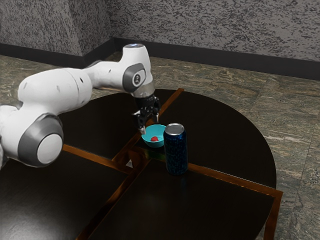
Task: Take strawberry from the bowl
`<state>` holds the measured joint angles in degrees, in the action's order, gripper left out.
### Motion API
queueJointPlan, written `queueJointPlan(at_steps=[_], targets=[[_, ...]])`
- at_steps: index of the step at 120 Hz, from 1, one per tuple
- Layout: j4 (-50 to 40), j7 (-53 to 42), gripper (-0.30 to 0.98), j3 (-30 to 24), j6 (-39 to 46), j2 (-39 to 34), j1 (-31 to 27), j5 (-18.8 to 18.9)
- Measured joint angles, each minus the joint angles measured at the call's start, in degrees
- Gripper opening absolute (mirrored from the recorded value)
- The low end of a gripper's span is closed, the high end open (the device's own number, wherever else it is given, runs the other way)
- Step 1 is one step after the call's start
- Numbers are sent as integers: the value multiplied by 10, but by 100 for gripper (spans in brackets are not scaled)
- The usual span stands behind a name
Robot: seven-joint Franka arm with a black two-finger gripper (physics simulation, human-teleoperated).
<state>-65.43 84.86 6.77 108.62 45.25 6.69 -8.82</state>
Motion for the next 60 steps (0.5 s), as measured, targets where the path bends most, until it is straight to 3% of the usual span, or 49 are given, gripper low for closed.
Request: queueJointPlan(at_steps=[60], targets=[[11,14,36,-1,15,11,1,2]])
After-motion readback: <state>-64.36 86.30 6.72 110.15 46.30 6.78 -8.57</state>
